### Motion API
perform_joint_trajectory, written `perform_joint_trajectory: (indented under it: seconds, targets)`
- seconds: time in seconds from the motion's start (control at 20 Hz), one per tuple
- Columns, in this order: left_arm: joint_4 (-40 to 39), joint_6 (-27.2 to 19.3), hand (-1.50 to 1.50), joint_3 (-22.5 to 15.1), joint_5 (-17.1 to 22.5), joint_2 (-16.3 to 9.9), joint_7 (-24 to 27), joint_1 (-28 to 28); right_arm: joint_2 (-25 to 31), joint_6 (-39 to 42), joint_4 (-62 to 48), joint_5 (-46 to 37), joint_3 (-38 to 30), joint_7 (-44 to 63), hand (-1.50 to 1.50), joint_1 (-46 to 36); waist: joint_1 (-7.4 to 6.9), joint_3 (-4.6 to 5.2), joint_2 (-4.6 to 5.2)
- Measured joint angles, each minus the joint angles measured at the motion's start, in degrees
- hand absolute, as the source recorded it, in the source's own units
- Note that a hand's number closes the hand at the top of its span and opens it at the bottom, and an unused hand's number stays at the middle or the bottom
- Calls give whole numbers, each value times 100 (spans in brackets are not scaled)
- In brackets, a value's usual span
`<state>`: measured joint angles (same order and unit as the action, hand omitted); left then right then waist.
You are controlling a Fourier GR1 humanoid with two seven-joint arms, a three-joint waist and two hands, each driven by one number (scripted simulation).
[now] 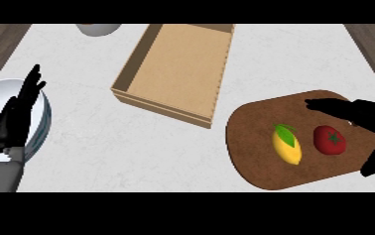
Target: Pick the tomato from the cutting board and place it in the cardboard box
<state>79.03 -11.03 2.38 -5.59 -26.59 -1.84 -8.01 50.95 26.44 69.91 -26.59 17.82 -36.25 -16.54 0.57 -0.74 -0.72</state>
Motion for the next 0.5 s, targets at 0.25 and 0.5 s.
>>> perform_joint_trajectory:
  seconds: [0.25,0.5]
  targets:
    - [59,15,0,55,-27,22,40,42,34,30,243,-246,62,284,-150,204,-16,1,6]
    - [56,29,0,75,-85,63,33,30,-182,42,421,-498,158,758,-150,381,-21,1,12]
